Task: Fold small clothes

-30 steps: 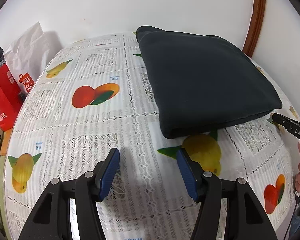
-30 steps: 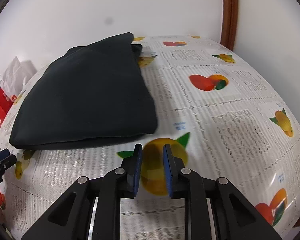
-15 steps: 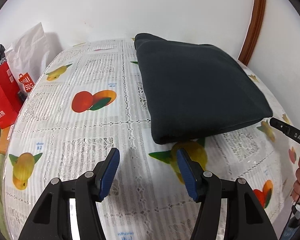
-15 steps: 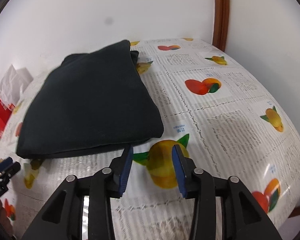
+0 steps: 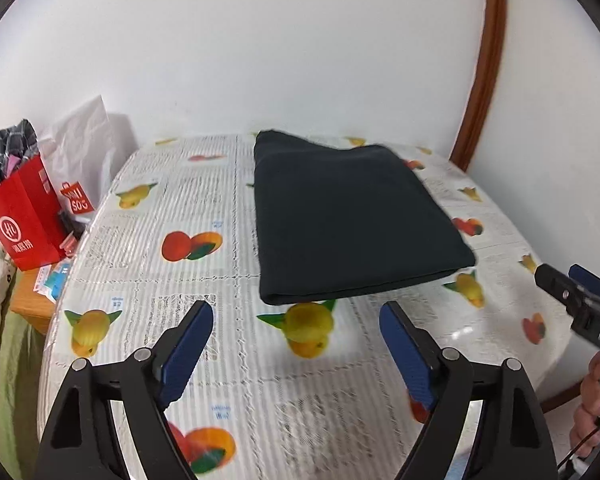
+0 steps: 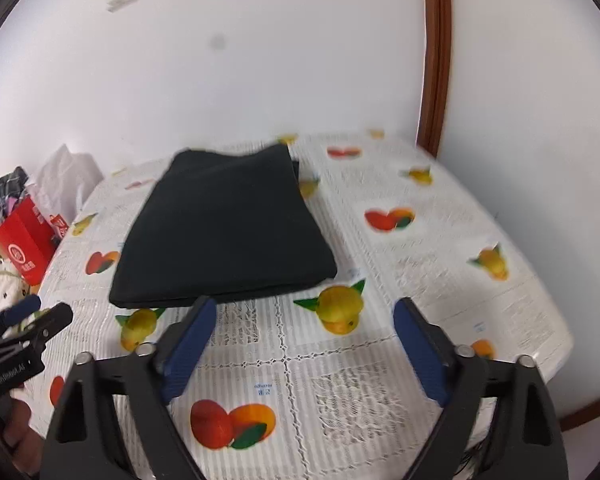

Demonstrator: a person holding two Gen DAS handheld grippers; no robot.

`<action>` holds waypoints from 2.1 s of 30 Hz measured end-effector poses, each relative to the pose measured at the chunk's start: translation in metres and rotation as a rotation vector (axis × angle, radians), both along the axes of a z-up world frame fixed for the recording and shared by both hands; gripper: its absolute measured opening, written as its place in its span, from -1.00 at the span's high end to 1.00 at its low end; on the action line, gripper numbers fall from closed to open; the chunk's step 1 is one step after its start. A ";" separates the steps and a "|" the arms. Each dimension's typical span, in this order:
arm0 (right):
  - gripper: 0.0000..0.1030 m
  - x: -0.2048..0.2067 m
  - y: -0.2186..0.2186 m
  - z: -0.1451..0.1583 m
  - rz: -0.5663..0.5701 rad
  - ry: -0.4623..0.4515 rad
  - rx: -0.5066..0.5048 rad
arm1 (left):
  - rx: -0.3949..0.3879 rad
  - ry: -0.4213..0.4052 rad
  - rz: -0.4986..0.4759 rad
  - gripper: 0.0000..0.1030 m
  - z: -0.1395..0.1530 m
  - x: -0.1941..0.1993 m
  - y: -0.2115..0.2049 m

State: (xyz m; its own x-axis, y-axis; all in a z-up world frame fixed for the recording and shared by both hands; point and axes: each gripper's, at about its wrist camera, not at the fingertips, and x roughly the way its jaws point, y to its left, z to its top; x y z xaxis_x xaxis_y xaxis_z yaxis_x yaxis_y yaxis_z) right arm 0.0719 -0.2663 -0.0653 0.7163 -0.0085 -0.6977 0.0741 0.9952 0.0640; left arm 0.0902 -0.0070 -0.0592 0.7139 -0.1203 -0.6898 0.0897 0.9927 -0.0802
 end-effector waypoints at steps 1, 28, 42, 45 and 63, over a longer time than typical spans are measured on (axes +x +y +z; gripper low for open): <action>-0.84 -0.008 0.001 0.005 0.003 -0.014 -0.013 | 0.001 -0.010 0.003 -0.69 0.005 -0.006 -0.002; -1.00 -0.081 -0.001 0.046 -0.011 -0.067 -0.062 | 0.061 -0.112 0.027 -0.79 0.048 -0.075 -0.015; -1.00 -0.083 0.002 0.047 -0.016 -0.074 -0.075 | 0.056 -0.103 0.035 -0.79 0.048 -0.074 -0.011; -1.00 -0.083 0.004 0.048 -0.013 -0.076 -0.077 | 0.053 -0.102 0.035 -0.79 0.048 -0.074 -0.010; -1.00 -0.084 0.012 0.047 -0.003 -0.078 -0.085 | 0.053 -0.092 0.038 -0.79 0.044 -0.074 -0.009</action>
State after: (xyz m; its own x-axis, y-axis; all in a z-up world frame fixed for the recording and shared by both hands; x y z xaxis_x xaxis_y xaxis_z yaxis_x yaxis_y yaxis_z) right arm -0.0116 -0.2545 -0.0185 0.7685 -0.0674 -0.6363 0.0752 0.9971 -0.0149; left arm 0.0162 -0.0158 -0.0149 0.7778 -0.0570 -0.6260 0.0562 0.9982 -0.0211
